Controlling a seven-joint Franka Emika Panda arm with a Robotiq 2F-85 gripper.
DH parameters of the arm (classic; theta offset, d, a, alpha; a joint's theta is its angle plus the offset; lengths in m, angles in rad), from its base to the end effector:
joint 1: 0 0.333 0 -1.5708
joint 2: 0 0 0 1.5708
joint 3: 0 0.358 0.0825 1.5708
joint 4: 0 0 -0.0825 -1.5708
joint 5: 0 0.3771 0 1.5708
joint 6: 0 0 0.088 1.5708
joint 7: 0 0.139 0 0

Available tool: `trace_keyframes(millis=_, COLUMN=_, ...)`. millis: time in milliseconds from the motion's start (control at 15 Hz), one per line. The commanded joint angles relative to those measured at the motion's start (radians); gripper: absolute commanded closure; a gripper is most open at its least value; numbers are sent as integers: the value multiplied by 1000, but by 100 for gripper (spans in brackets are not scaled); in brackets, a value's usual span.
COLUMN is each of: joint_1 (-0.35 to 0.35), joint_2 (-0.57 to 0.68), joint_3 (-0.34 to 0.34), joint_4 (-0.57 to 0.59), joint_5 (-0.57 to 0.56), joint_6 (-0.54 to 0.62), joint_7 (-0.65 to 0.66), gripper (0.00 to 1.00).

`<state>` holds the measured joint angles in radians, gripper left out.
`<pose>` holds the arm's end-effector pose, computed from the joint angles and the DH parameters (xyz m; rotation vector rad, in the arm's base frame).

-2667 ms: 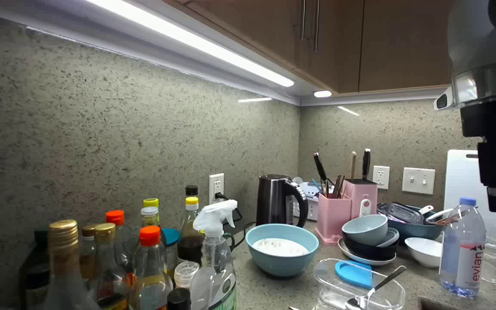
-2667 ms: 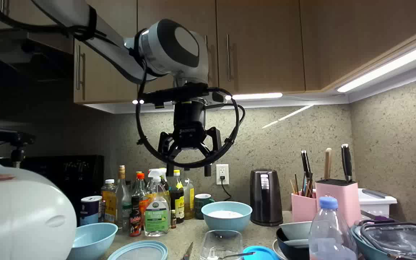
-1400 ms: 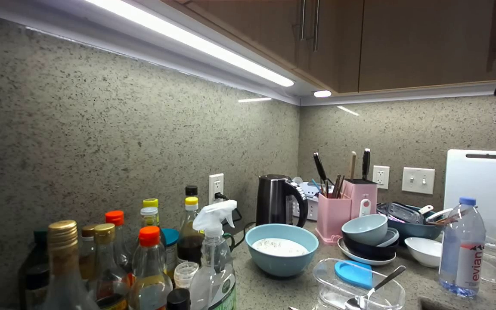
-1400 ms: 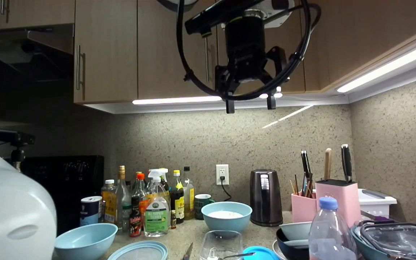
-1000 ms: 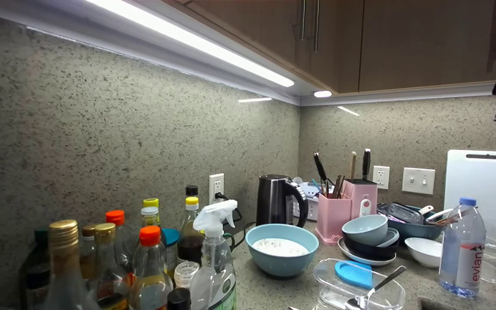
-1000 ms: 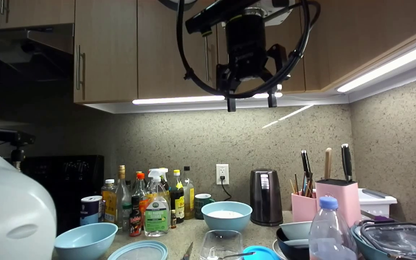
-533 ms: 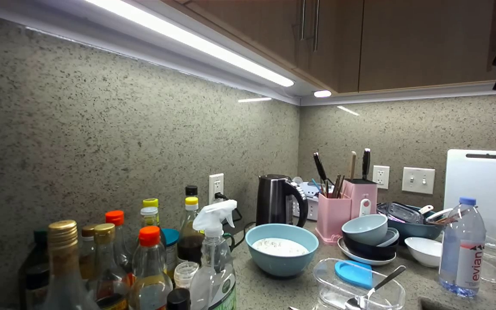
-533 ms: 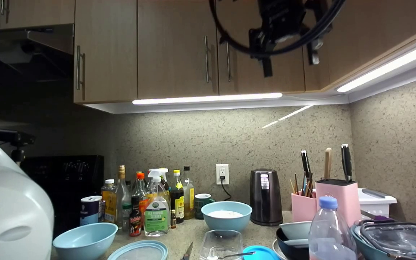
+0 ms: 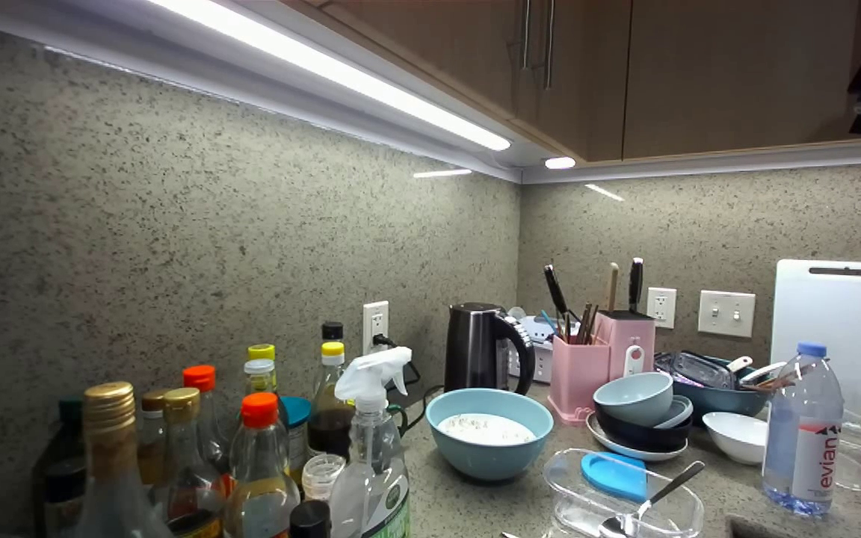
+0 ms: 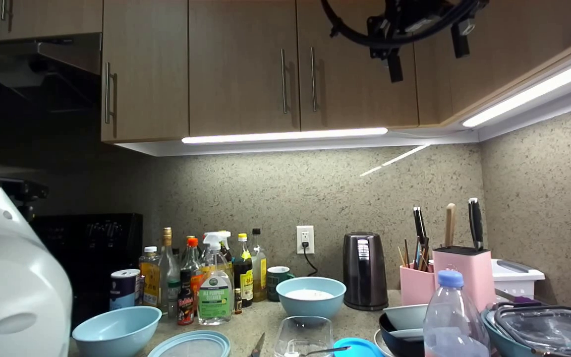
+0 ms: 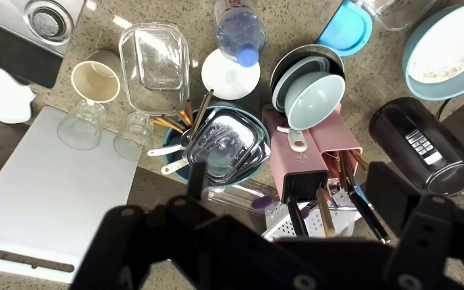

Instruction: Open the cabinet door on the right

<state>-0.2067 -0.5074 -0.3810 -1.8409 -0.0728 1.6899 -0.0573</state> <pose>0.2899 -0.2725 0.7353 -2.9862 0.7931 -0.5318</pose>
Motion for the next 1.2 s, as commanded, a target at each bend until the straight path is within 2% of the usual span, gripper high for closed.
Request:
trace_keyframes(millis=0, joint_1=-31, joint_2=32, joint_3=14, joint_4=32, joint_5=17, joint_6=29, joint_7=26, gripper=0)
trace_keyframes(millis=267, joint_1=-61, joint_2=91, joint_3=13, joint_4=142, joint_5=16, joint_6=84, joint_7=131, gripper=0)
trace_keyframes(millis=600, joint_1=-92, joint_2=141, joint_3=12, joint_4=278, joint_5=25, joint_6=98, joint_7=265, gripper=0)
trace_keyframes(millis=667, joint_1=-94, joint_2=134, joint_3=13, joint_4=274, joint_5=26, joint_6=96, joint_7=277, gripper=0)
trace_keyframes(millis=733, joint_1=-88, joint_2=121, joint_3=14, joint_4=255, joint_5=12, joint_6=91, joint_7=232, gripper=0)
trace_keyframes(millis=1000, joint_1=-90, joint_2=127, joint_3=14, joint_4=270, joint_5=12, joint_6=90, joint_7=253, gripper=0)
trace_keyframes(millis=1133, joint_1=-107, joint_2=188, joint_3=13, joint_4=320, joint_5=15, joint_6=140, joint_7=345, gripper=0)
